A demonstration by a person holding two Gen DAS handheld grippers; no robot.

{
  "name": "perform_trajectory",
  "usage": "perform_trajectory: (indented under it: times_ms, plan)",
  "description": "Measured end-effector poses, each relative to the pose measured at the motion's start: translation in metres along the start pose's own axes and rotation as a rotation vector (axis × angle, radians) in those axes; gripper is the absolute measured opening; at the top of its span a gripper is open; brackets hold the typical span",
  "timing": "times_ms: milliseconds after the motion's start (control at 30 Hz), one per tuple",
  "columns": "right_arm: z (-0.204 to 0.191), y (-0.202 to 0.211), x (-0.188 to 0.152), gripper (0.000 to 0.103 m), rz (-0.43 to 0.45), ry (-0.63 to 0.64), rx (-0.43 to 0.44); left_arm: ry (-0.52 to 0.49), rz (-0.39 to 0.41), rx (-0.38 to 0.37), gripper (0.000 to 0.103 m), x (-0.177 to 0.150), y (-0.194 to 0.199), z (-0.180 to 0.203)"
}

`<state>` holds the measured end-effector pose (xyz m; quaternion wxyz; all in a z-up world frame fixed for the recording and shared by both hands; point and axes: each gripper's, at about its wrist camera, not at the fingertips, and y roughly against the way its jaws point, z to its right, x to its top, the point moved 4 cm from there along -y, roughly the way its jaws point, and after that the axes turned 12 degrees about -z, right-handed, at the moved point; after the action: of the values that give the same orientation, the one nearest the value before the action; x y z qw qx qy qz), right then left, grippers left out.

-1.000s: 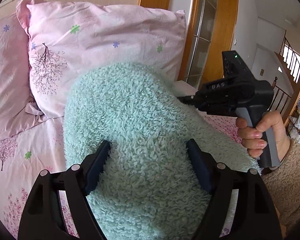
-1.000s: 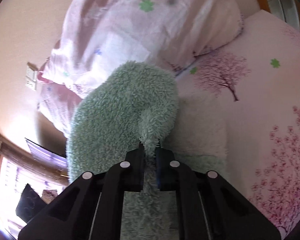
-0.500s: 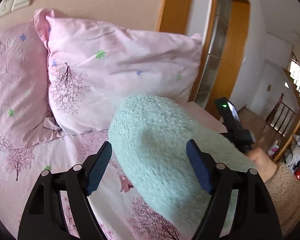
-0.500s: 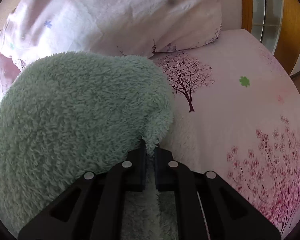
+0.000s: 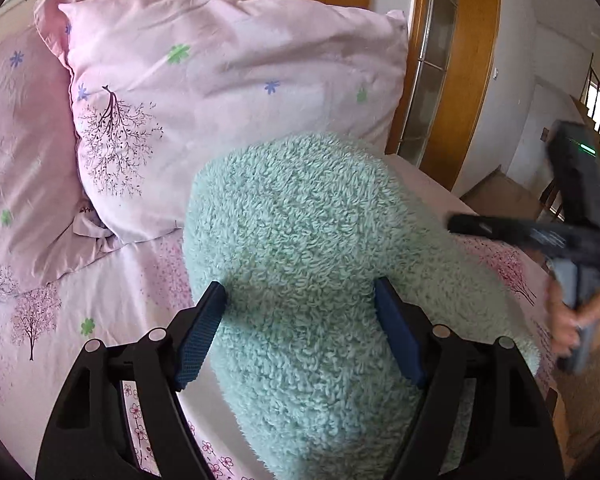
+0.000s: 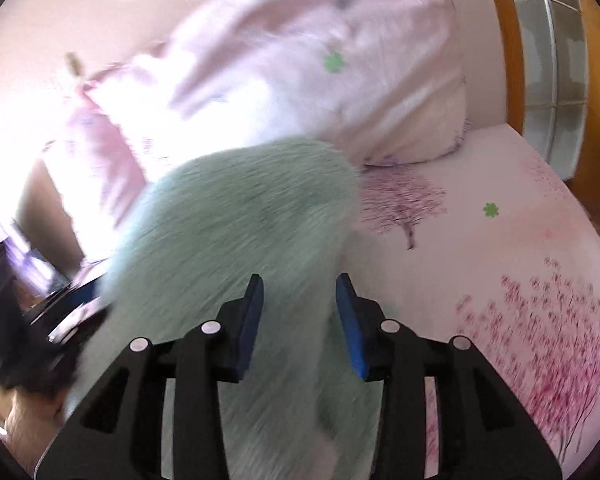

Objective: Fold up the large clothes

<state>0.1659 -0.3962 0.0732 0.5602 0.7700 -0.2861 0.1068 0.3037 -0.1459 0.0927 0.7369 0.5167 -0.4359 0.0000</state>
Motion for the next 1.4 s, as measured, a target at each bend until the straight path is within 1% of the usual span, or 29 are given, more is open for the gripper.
perform_trajectory:
  times_ms: [33, 133, 233, 300, 367, 533, 667, 767, 800, 867, 933, 967, 1000, 1033, 1100, 1167, 1233, 1267, 1300, 1333, 1367, 1400]
  plan:
    - [-0.014, 0.003, -0.006, 0.039, 0.001, 0.021, 0.008, -0.007, 0.003, 0.006, 0.078, -0.001, 0.000, 0.001]
    - [-0.028, -0.002, -0.021, 0.039, -0.010, 0.060, -0.006, -0.018, 0.011, 0.026, 0.078, -0.003, 0.000, 0.005]
    - [-0.017, -0.021, -0.026, 0.038, -0.061, 0.024, -0.014, -0.020, 0.011, 0.036, 0.078, -0.005, -0.003, 0.008]
    - [-0.008, -0.035, -0.029, 0.037, -0.094, -0.028, 0.022, -0.025, 0.013, 0.046, 0.078, -0.007, -0.007, 0.010]
    - [-0.001, -0.043, -0.030, 0.036, -0.103, -0.058, 0.036, -0.032, 0.022, 0.058, 0.078, -0.008, -0.009, 0.014]
    - [0.008, -0.055, -0.031, 0.036, -0.121, -0.096, 0.041, -0.047, 0.037, 0.078, 0.078, -0.008, -0.015, 0.022]
    - [0.017, -0.061, -0.028, 0.038, -0.123, -0.132, 0.069, -0.052, 0.043, 0.104, 0.079, -0.007, -0.021, 0.026]
    - [0.012, -0.039, -0.030, 0.037, -0.067, -0.107, 0.041, -0.047, 0.039, 0.111, 0.079, -0.008, -0.022, 0.027]
    - [0.007, -0.027, -0.033, 0.036, -0.041, -0.093, 0.056, -0.045, 0.037, 0.111, 0.079, -0.008, -0.021, 0.026]
    - [-0.001, -0.009, -0.042, 0.036, -0.015, -0.075, 0.103, -0.041, 0.035, 0.109, 0.079, -0.010, -0.022, 0.024]
    - [-0.008, -0.010, -0.052, 0.036, -0.048, -0.059, 0.128, -0.032, 0.038, 0.099, 0.079, -0.012, -0.023, 0.023]
    - [-0.009, -0.018, -0.058, 0.036, -0.084, -0.055, 0.115, -0.027, 0.040, 0.095, 0.079, -0.012, -0.024, 0.022]
    - [-0.008, -0.032, -0.063, 0.035, -0.131, -0.060, 0.081, -0.024, 0.041, 0.092, 0.081, -0.012, -0.024, 0.021]
    - [-0.007, -0.043, -0.067, 0.035, -0.145, -0.072, 0.079, -0.024, 0.041, 0.092, 0.082, -0.012, -0.025, 0.022]
    - [-0.005, -0.046, -0.064, 0.035, -0.140, -0.098, 0.100, -0.029, 0.054, 0.097, 0.082, -0.013, -0.024, 0.024]
    - [-0.008, -0.037, -0.059, 0.037, -0.151, -0.087, 0.109, 0.015, 0.071, 0.036, 0.082, -0.014, -0.013, 0.016]
    - [-0.010, -0.024, -0.054, 0.044, -0.145, -0.071, 0.115, 0.088, 0.067, -0.063, 0.082, -0.014, -0.002, 0.002]
    - [-0.010, -0.014, -0.051, 0.048, -0.134, -0.070, 0.126, 0.139, 0.060, -0.135, 0.082, -0.015, 0.006, -0.009]
    - [-0.009, -0.004, -0.047, 0.067, -0.113, -0.077, 0.137, 0.172, 0.059, -0.177, 0.082, -0.016, 0.010, -0.017]
    - [-0.008, 0.003, -0.044, 0.097, -0.092, -0.086, 0.133, 0.226, 0.061, -0.235, 0.082, -0.017, 0.017, -0.032]
    - [-0.005, 0.009, -0.041, 0.101, -0.065, -0.099, 0.121, 0.252, 0.060, -0.263, 0.082, -0.018, 0.020, -0.039]
    - [0.000, 0.015, -0.036, 0.101, -0.043, -0.115, 0.123, 0.285, 0.053, -0.291, 0.082, -0.019, 0.022, -0.049]
